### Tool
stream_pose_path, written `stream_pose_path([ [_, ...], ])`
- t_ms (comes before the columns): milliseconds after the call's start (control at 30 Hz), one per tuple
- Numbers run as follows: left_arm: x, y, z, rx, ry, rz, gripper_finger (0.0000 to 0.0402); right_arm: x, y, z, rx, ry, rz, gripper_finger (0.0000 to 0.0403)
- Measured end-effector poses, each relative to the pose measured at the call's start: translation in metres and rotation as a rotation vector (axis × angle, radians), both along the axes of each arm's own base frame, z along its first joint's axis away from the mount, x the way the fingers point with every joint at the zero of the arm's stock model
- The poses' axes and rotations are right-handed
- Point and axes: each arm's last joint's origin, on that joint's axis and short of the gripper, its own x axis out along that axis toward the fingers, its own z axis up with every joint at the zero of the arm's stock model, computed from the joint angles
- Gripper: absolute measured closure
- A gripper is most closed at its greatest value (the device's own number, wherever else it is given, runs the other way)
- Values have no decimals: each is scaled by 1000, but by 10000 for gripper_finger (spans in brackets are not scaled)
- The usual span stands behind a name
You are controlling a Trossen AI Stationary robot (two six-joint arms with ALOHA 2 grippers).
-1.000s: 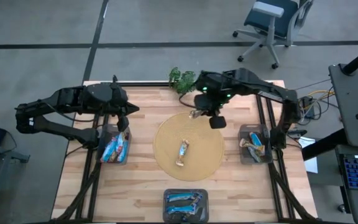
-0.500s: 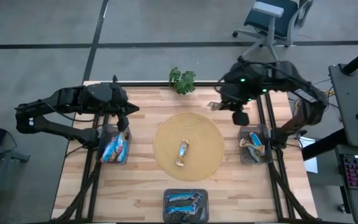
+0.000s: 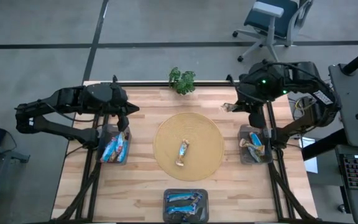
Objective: Pick and place Granola Bars by type
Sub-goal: Put the top yellow granola bar into the top right bin
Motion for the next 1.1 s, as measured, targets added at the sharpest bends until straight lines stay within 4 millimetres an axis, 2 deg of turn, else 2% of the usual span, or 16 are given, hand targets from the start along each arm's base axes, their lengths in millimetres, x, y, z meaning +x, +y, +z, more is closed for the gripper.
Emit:
stream_pose_path([
  [267, 0, 0, 0, -2, -1, 1, 401, -26, 12, -4, 39, -2, 2, 369],
  [467, 0, 0, 0, -3, -1, 2, 401, -48, 17, -16, 90, 24, -46, 369],
  [800, 0, 0, 0, -3, -1, 2, 401, -79, 19, -58, 127, 132, -94, 369],
  [1100, 0, 0, 0, -3, -1, 2, 401, -92, 20, -100, 125, 249, -86, 369],
])
